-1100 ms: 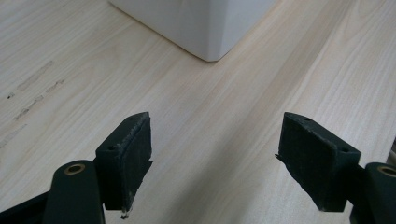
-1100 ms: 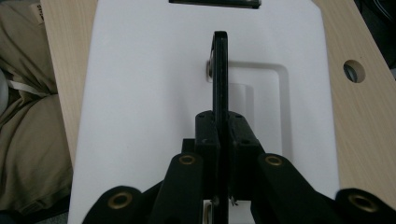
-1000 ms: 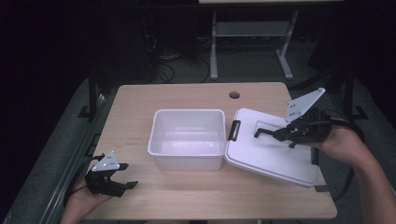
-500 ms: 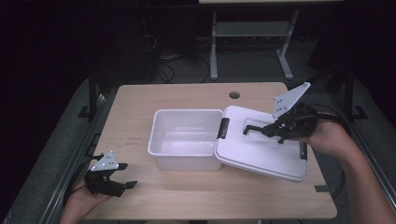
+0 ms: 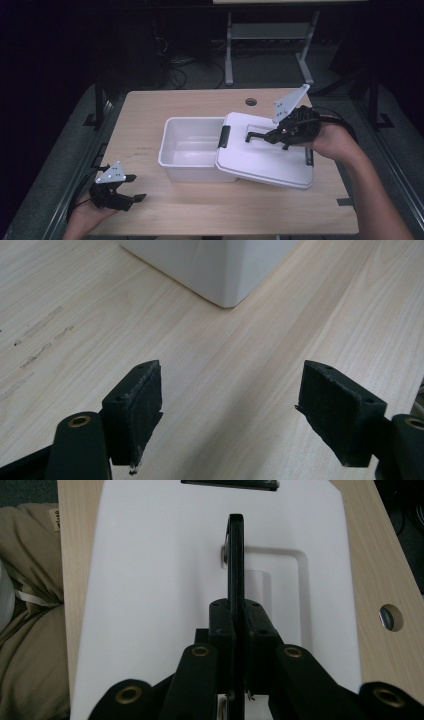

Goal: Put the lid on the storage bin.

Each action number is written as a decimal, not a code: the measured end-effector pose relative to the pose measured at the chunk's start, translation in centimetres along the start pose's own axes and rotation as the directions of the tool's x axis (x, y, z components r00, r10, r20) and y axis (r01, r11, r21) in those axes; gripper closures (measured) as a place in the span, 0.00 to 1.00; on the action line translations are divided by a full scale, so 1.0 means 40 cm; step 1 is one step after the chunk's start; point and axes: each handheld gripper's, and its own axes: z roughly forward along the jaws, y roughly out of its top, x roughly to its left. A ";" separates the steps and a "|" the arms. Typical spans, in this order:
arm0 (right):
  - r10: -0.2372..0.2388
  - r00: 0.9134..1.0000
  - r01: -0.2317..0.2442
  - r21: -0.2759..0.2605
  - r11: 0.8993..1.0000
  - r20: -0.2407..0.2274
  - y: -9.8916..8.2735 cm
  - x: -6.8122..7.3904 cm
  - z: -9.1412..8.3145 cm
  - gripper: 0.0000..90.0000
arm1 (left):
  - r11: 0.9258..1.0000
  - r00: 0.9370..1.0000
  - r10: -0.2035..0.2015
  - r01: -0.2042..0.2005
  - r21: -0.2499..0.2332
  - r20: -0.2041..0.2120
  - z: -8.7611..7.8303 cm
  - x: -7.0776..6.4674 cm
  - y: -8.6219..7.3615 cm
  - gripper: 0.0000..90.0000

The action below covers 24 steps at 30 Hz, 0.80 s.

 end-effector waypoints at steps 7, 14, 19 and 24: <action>-0.007 1.000 0.006 -0.012 1.000 -0.016 0.025 -0.007 0.017 0.94 | 1.000 1.000 -0.002 0.002 -0.002 -0.001 -0.001 0.000 0.000 0.28; -0.023 0.999 0.023 -0.018 1.000 -0.023 0.059 -0.010 0.032 0.94 | 1.000 1.000 -0.004 0.004 -0.011 0.004 -0.006 0.003 -0.004 0.28; -0.030 0.999 0.029 -0.017 0.999 -0.027 0.081 -0.013 0.040 0.94 | 1.000 1.000 -0.008 0.008 -0.011 0.004 -0.007 0.004 -0.007 0.28; -0.042 0.999 0.041 -0.020 0.999 -0.032 0.099 -0.016 0.047 0.94 | 1.000 1.000 -0.009 0.009 -0.008 0.003 -0.008 0.006 -0.010 0.28</action>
